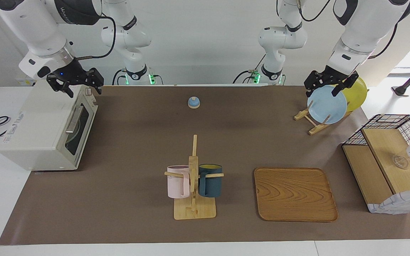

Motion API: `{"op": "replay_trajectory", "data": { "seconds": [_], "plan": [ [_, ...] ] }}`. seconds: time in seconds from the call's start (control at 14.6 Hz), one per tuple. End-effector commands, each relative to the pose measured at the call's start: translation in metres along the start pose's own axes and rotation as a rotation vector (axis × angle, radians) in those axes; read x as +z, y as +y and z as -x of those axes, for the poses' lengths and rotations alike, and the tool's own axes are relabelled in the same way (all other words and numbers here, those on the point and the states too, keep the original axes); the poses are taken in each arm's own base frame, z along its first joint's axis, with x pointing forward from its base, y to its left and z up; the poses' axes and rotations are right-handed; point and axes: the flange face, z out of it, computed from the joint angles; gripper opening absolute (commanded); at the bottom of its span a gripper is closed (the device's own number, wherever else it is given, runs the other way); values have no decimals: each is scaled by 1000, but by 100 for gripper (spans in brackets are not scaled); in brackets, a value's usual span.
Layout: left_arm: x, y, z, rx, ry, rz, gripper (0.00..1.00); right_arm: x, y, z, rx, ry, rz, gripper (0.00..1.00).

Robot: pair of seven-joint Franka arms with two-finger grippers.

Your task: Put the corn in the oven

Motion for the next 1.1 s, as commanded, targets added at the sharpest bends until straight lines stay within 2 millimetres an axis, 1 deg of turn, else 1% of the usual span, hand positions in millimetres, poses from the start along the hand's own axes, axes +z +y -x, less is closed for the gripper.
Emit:
{"op": "replay_trajectory", "data": {
  "seconds": [0.0,0.62,0.89,1.03],
  "plan": [
    [-1,-5,9,0,-5,15,100,-2,3,-1,21,2,-24,100],
    [-1,-4,8,0,-6,16,100,-5,-1,-2,12,8,-22,100],
    [0,-4,8,0,-8,16,100,-19,-6,1,8,39,0,100],
    [-1,-4,8,0,-6,16,100,-21,-3,-2,18,67,-3,100]
  ]
}}
